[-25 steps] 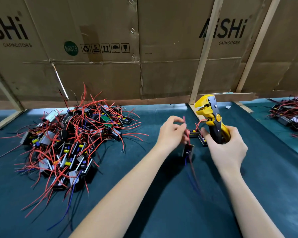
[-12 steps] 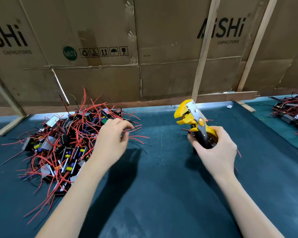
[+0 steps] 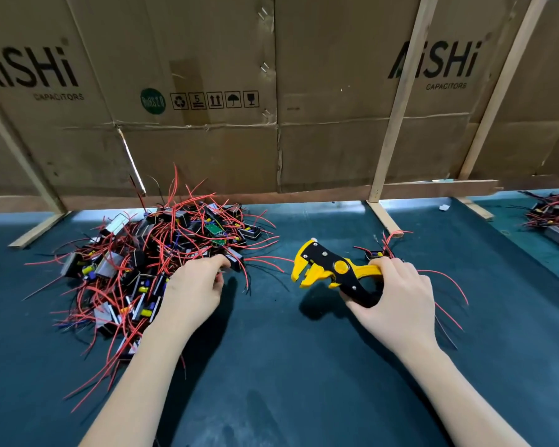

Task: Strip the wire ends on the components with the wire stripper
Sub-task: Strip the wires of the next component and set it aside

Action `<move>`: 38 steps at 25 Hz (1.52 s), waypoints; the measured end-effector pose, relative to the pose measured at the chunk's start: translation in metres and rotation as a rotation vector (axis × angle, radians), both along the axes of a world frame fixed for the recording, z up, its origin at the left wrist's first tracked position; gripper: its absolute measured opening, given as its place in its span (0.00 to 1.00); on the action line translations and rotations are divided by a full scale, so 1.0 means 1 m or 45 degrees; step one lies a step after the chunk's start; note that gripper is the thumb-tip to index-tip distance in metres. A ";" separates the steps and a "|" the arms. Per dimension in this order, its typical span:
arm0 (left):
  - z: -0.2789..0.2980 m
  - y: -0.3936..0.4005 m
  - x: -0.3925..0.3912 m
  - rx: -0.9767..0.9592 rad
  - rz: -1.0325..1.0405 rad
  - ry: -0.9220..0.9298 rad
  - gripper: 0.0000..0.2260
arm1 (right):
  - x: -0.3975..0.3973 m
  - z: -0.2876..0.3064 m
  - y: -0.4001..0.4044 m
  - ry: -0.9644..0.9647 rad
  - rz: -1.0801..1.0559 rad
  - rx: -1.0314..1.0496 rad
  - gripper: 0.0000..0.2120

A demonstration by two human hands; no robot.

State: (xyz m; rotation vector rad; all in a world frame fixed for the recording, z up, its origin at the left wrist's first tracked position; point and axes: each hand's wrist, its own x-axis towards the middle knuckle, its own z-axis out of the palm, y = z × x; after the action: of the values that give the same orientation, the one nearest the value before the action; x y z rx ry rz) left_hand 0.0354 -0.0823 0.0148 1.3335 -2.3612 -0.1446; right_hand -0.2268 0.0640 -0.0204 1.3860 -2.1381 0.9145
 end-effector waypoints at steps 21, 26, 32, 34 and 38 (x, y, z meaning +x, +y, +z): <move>0.037 0.016 0.020 -0.282 0.020 0.738 0.18 | -0.004 0.008 0.003 -0.092 -0.094 -0.054 0.24; 0.044 0.038 -0.004 0.237 -0.513 1.426 0.18 | -0.004 0.008 0.002 -0.117 -0.099 -0.057 0.23; 0.006 0.047 -0.037 0.501 -0.153 0.495 0.19 | -0.003 0.007 0.002 -0.096 -0.096 -0.059 0.24; -0.004 0.048 -0.040 0.424 -0.084 0.205 0.18 | -0.003 0.007 0.002 -0.099 -0.098 -0.057 0.24; -0.006 0.042 -0.035 0.698 -0.274 0.309 0.14 | -0.004 0.008 0.004 -0.108 -0.094 -0.044 0.25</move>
State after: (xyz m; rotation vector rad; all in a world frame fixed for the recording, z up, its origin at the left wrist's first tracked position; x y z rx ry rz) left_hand 0.0007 -0.0404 0.0092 1.1857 -2.3291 -1.0195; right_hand -0.2308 0.0676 -0.0122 1.2637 -2.2100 0.9931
